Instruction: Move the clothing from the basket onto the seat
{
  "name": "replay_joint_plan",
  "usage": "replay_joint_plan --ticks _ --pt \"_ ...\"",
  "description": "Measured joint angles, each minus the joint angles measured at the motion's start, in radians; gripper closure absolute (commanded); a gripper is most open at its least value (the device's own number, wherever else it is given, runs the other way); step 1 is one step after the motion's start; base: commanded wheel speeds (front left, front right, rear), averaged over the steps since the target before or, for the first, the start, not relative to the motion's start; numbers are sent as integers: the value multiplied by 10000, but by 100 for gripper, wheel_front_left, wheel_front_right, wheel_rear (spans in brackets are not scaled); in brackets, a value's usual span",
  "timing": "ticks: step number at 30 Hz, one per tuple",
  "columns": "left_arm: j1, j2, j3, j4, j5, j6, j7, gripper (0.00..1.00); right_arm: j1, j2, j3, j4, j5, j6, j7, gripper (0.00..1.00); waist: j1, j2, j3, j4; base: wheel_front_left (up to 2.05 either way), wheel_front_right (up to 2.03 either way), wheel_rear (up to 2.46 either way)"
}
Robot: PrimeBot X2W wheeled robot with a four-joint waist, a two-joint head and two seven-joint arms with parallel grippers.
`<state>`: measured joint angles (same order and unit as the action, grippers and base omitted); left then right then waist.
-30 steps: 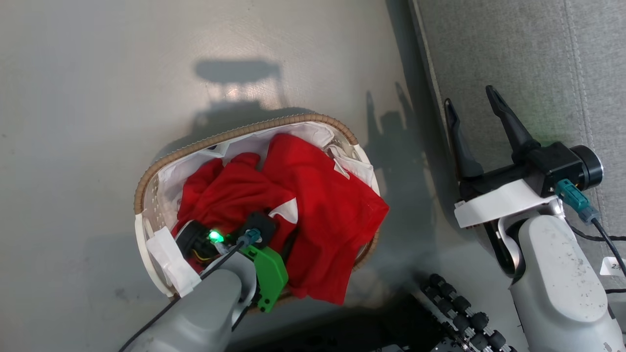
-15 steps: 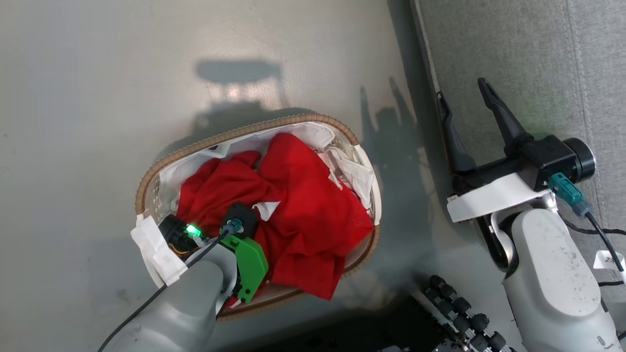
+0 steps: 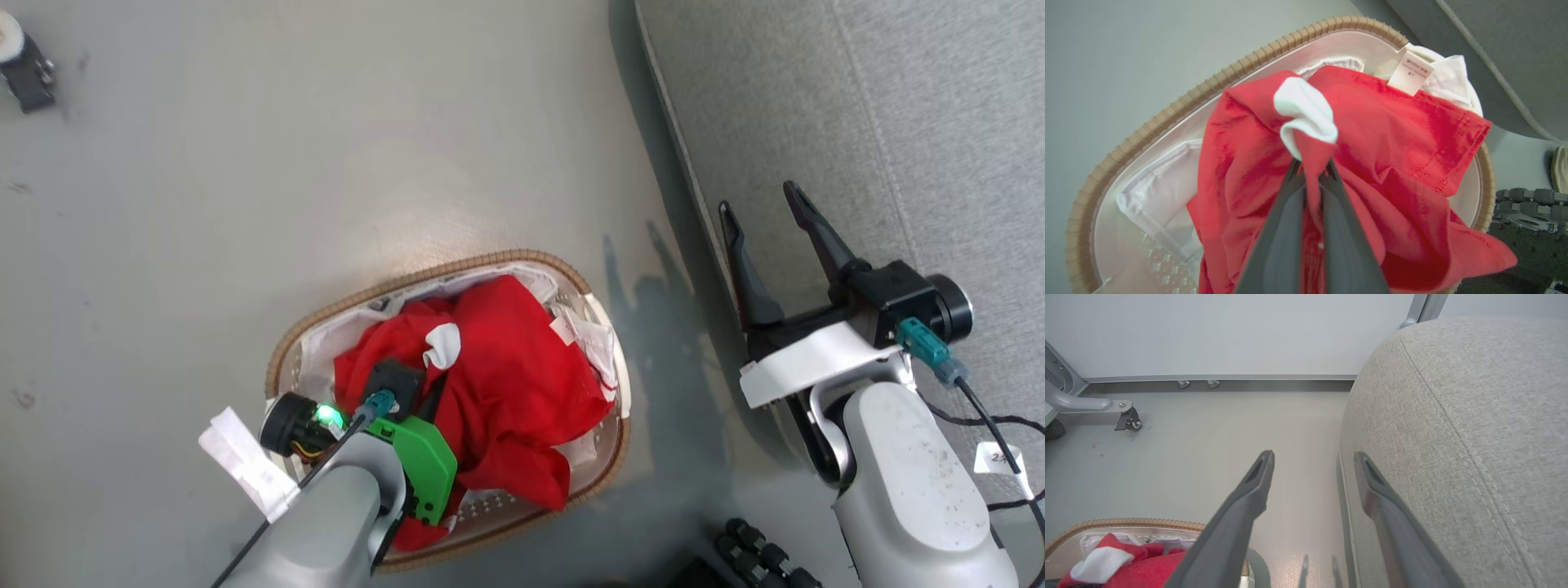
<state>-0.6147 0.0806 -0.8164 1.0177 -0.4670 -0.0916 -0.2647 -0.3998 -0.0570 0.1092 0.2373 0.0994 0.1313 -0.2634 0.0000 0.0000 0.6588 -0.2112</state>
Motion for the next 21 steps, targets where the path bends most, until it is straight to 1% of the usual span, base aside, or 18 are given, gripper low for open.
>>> replay_joint_plan --ticks 9,21 --pt "1544 0 1329 -1685 633 58 0 100 760 -69 -130 291 58 0 0 0 -1 0 -1585 251 0 0 0" --pt "2955 -238 2681 -3346 1542 -219 8 100 1627 -230 88 644 155 0 0 0 -1 0 -3536 725 0 0 0"
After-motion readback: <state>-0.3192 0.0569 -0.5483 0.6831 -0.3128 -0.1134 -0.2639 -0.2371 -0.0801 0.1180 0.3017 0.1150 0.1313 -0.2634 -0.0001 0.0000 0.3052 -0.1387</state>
